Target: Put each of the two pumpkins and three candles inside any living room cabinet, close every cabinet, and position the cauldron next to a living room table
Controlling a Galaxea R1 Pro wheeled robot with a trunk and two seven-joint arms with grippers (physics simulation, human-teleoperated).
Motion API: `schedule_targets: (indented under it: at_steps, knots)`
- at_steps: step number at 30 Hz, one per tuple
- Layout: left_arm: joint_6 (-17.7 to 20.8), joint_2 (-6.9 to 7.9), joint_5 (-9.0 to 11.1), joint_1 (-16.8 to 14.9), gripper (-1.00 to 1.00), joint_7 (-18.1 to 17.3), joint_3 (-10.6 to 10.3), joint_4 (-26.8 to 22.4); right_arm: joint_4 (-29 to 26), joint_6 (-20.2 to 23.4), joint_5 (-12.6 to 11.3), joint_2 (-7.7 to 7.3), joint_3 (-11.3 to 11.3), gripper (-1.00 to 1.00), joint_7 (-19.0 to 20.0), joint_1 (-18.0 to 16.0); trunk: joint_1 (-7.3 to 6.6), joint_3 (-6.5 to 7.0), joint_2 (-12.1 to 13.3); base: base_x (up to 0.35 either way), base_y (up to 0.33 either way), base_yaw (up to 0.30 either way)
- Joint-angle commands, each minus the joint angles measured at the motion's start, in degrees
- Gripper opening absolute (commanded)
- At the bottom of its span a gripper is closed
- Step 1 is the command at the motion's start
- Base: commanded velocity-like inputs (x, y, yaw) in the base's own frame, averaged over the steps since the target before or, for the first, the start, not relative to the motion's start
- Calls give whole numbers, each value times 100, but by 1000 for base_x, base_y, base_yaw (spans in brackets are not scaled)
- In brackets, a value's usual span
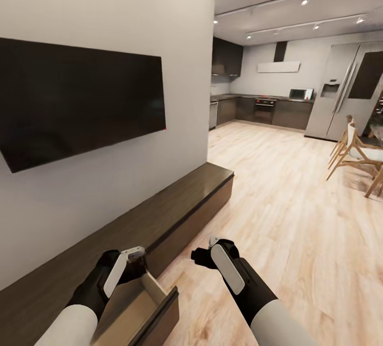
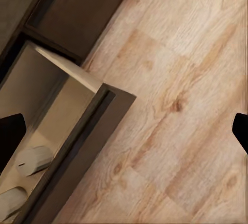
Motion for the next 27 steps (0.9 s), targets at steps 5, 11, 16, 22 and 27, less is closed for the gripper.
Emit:
schedule_targets:
  at_steps: [5, 11, 16, 22, 27]
  knots:
    - [2, 3, 0, 0, 100, 0, 0, 0, 2, 4, -5, 0, -1, 100, 6, 3, 0, 0, 0, 0, 0, -286]
    - [2, 0, 2, 0, 100, 0, 0, 0, 7, 7, -7, 0, -1, 100, 8, 3, 0, 0, 0, 0, 0, -286]
    - [-3, 0, -1, 1, 100, 6, 0, 1, 1, 3, -7, 0, -1, 100, 2, 1, 0, 0, 0, 0, 0, -286]
    - [-2, -3, -3, 1, 100, 10, 0, 0, 5, 7, -7, 0, -1, 100, 8, 2, 0, 0, 0, 0, 0, -286]
    - [-8, -11, -4, 2, 100, 25, -4, 0, 4, 8, -7, 0, -1, 100, 9, 3, 0, 0, 0, 0, 0, -286]
